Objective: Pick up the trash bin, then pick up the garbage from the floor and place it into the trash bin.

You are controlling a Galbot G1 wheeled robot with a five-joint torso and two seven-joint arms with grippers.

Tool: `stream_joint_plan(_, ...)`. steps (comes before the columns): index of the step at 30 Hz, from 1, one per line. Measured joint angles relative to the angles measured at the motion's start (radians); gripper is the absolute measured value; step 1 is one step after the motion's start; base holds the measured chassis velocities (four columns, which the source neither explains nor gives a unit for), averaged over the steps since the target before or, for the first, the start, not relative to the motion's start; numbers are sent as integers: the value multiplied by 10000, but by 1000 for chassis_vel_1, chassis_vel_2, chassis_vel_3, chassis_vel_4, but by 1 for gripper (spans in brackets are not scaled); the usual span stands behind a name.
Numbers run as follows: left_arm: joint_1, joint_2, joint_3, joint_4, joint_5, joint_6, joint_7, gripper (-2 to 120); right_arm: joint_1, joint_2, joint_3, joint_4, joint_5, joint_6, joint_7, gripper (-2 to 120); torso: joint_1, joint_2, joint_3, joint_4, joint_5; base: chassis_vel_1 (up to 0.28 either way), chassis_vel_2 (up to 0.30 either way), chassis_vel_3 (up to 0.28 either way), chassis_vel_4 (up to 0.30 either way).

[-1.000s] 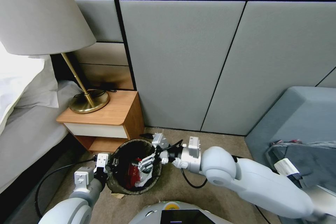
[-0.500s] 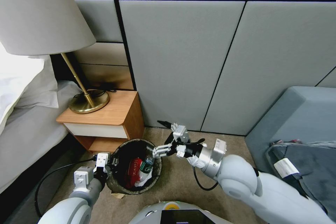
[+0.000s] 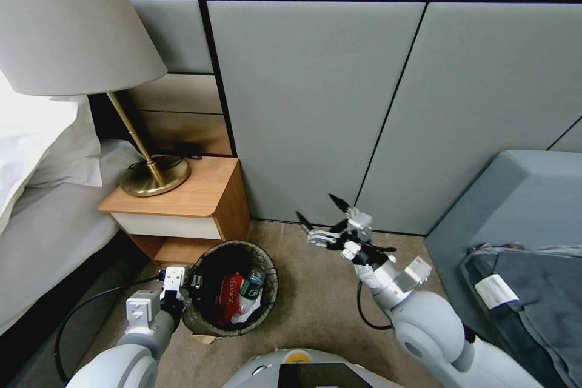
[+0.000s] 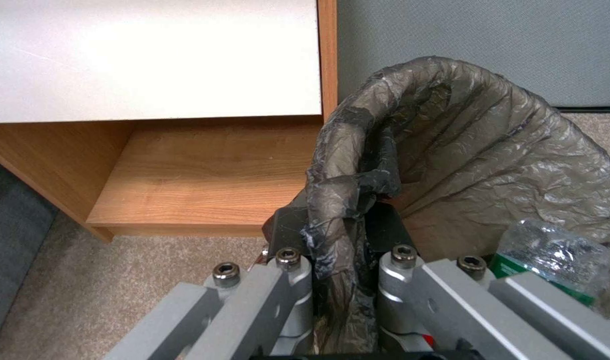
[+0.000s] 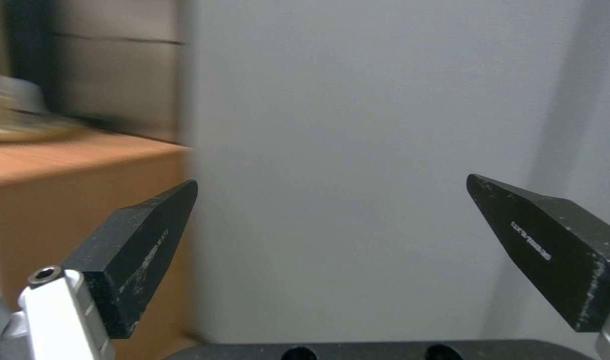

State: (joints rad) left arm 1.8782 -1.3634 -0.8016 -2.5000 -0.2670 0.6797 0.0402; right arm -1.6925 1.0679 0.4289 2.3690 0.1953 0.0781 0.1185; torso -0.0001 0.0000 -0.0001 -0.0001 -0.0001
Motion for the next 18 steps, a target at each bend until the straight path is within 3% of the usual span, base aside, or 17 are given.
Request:
stream_joint_plan(1, 0, 0, 0, 0, 0, 0, 0, 6, 0, 0, 0, 0, 0, 0, 0, 100, 0, 0, 0, 0, 0, 0, 0, 0, 0)
stream_joint_plan(3, 14, 1, 3, 0, -4, 0, 3, 6, -649, 885, 526, -57, -383, 447, -40, 100, 0, 0, -1, 0, 2, 0, 0, 0, 0)
stream_joint_plan(5, 17, 0, 4, 0, -6, 0, 5, 6, -838, 1167, 712, -58, -457, 573, -92, 100, 0, 0, 0, 0, 0, 0, 0, 0, 0)
stream_joint_plan(7, 35, 10, -5, 0, -10, 0, 8, 6, -1379, 1910, 1392, -51, -530, 892, -459, 100, 0, 0, 0, 1, 0, 0, 0, 0, 0)
stream_joint_plan(18, 34, -66, -3, 0, -13, 0, 14, 6, -3067, 3333, 3110, -154, -926, 2480, -1075, 100, 1, 0, 0, -1, 0, 0, 0, 0, 0)
